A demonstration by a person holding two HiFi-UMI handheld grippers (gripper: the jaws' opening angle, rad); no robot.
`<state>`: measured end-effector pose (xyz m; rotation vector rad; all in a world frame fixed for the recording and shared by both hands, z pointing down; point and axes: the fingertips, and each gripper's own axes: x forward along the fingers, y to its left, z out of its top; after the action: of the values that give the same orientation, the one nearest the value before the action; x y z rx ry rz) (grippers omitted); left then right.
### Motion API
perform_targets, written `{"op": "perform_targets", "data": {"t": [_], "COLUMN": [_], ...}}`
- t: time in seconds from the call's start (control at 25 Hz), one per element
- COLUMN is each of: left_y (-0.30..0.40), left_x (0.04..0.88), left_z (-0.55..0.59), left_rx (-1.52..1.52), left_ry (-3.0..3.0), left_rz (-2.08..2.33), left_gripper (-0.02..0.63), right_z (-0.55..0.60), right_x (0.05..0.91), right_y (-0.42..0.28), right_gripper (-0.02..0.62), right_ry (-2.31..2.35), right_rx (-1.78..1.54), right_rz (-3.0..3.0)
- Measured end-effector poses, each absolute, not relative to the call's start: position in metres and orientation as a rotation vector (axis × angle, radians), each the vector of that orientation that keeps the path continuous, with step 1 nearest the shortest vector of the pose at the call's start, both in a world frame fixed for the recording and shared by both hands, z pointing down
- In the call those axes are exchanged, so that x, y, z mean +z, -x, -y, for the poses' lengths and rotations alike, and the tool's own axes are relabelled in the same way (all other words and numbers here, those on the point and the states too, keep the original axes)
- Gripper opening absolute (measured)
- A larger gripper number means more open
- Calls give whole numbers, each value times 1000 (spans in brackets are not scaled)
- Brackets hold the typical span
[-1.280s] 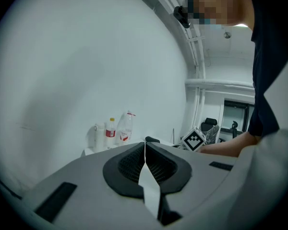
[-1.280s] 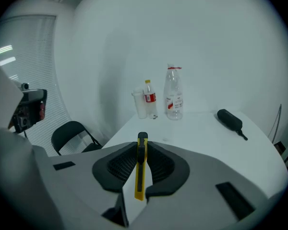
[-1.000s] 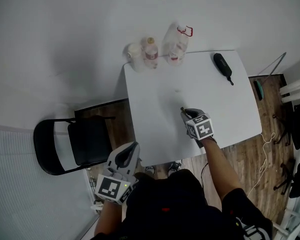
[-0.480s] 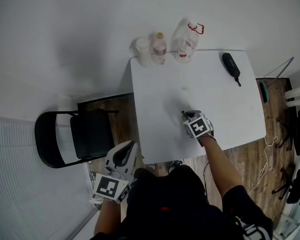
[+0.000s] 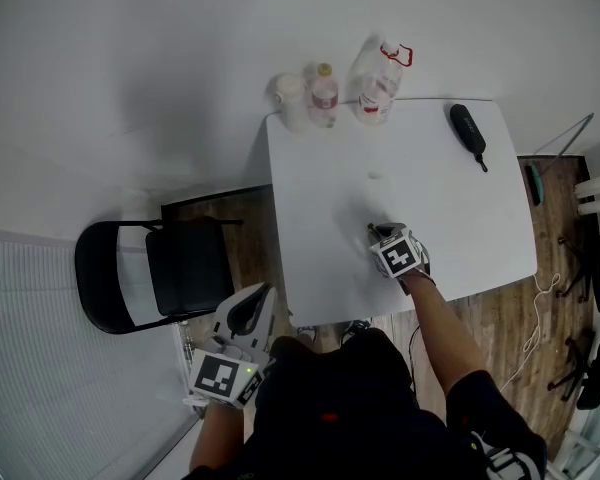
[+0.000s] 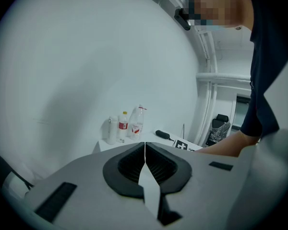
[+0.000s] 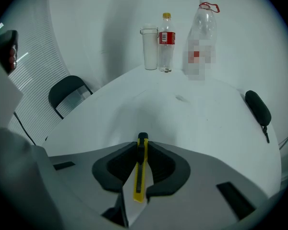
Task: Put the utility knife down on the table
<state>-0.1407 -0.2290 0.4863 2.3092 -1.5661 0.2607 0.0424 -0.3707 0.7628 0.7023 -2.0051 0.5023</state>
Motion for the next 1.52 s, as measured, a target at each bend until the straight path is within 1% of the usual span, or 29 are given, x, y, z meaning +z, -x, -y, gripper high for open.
{"op": "perform_targets", "data": {"t": [0.12,0.24,0.36,0.44,0.56,0.64,0.92,1.04,1.2,1.32,1.52], "left_y": [141,139,135,131,121,112,84,75,60,48,35], "left_x": [486,483,480,476,468,461,430,414,400,391,380], "left_z": [230,234,236,238,244,247,257,261,262,263,264], "left_rx": [256,248,239,231,214,204,102,48,54,60,56], "left_ry": [-2311,-2326,-2347,-2366,-2411,-2450,-2549,-2576,-2652,-2701,-2750], "left_rz": [1562,1551,1533,1516,1483,1452,1350,1326,1290,1269,1241], "left_gripper": [25,25,25,25,25,25,25,25,25,25,25], "right_z": [371,374,375,376,372,363,316,301,285,277,268], "right_x": [762,756,729,699,646,612,500,456,403,379,370], "right_y": [-44,-45,-45,-45,-48,-52,-64,-75,-93,-108,-124], "right_gripper": [78,121,123,113,46,38,29,28,25,23,23], "right_ry": [-717,-738,-793,-843,-902,-914,-954,-1045,-1218,-1313,-1371], "right_rx": [504,513,493,474,442,408,113,58,40,5,-12], "right_rz": [2012,2041,2122,2199,2319,2385,2523,2586,2702,2720,2718]}}
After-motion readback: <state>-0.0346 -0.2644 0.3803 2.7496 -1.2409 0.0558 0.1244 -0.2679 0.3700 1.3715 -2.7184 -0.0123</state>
